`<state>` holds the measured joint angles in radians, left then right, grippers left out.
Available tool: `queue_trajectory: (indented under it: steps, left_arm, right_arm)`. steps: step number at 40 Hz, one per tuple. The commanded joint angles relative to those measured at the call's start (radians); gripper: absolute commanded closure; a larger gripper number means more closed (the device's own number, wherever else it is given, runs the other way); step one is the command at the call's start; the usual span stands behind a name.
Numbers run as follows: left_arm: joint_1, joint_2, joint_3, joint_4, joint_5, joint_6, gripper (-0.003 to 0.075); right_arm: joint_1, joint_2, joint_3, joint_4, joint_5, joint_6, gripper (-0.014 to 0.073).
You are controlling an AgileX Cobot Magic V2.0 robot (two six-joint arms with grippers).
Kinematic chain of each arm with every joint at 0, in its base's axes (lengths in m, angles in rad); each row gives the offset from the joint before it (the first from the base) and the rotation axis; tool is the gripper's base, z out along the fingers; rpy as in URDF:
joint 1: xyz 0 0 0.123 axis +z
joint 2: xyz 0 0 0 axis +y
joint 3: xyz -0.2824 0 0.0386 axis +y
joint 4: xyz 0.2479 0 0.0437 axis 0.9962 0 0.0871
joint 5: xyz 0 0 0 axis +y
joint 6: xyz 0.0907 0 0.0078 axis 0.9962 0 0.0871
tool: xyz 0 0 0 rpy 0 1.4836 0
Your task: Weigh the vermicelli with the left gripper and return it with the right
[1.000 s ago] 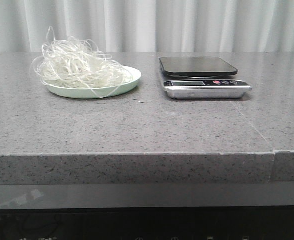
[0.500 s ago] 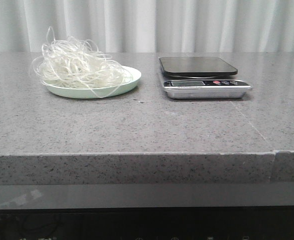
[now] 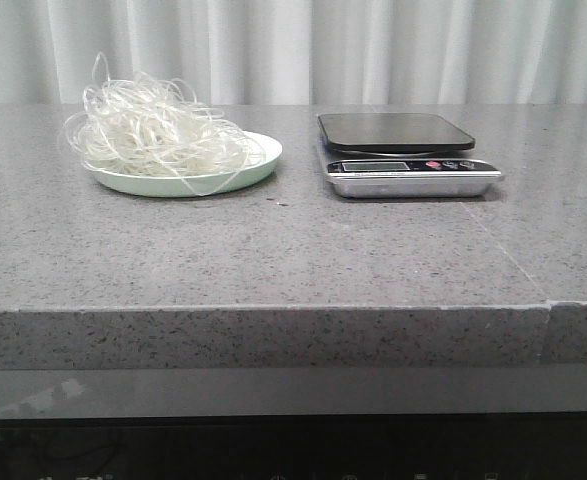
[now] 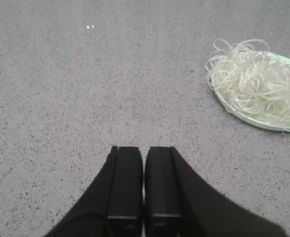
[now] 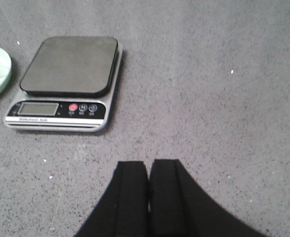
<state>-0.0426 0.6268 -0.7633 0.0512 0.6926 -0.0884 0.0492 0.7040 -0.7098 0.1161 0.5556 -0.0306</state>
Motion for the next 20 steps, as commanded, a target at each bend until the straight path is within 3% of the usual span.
queue_trajectory:
  steps: [1,10,16,20]
  left_arm:
    - [-0.001,0.022,-0.031,-0.001,-0.07,-0.005,0.0565]
    - [-0.001,0.052,-0.031,-0.001,-0.068,-0.005,0.0565]
    - [-0.001,0.056,-0.031,-0.001,-0.084,-0.005,0.0533]
    - [-0.001,0.056,-0.031,-0.001,-0.1,-0.005,0.0378]
  right_arm:
    - [-0.005,0.034,-0.032,-0.003,-0.048,0.0,0.0429]
    - [-0.005,0.074,-0.032,-0.003,-0.023,-0.03,0.0418]
    - [-0.005,0.074,-0.032,-0.003,-0.023,-0.034,0.0239]
    - [-0.005,0.074,-0.032,-0.003,-0.022,-0.034,0.01]
